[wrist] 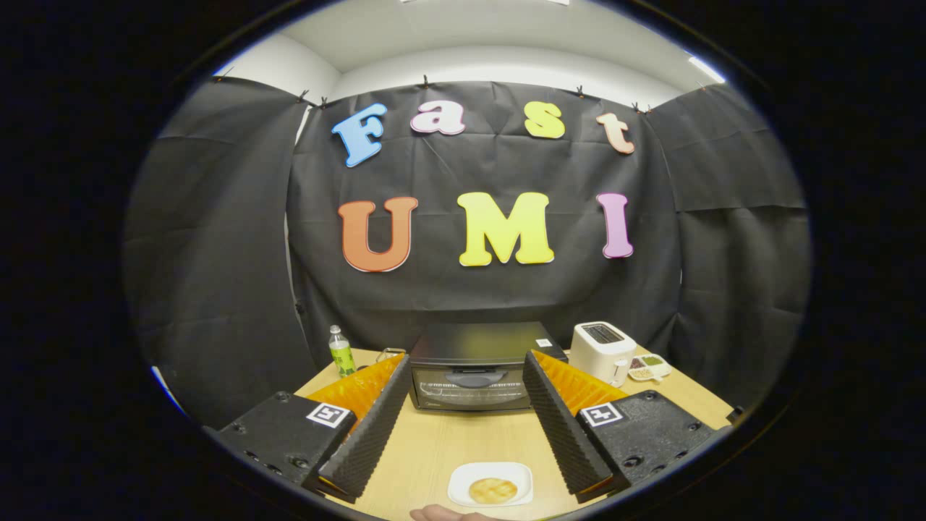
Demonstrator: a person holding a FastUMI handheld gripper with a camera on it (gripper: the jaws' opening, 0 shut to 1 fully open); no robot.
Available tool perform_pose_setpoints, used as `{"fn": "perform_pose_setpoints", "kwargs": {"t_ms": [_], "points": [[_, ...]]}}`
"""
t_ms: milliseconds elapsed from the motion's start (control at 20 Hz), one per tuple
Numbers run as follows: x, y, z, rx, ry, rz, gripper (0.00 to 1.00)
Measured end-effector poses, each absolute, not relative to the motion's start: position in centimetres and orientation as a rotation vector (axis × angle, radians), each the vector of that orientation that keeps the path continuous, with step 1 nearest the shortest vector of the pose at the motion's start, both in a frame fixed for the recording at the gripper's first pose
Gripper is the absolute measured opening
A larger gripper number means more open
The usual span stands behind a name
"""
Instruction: Open the toaster oven, put the food inside, and close the toaster oven door.
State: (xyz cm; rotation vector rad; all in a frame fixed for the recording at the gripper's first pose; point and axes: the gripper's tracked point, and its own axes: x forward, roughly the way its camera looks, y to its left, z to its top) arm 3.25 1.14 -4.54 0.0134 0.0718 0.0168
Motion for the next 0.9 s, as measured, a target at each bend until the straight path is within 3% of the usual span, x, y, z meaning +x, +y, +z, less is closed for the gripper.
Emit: {"fn": "perform_pose_setpoints", "kwargs": {"t_ms": [900], "points": [[11.9, -0.2, -12.3, 0.013, 0.157, 0.017, 1.0]]}}
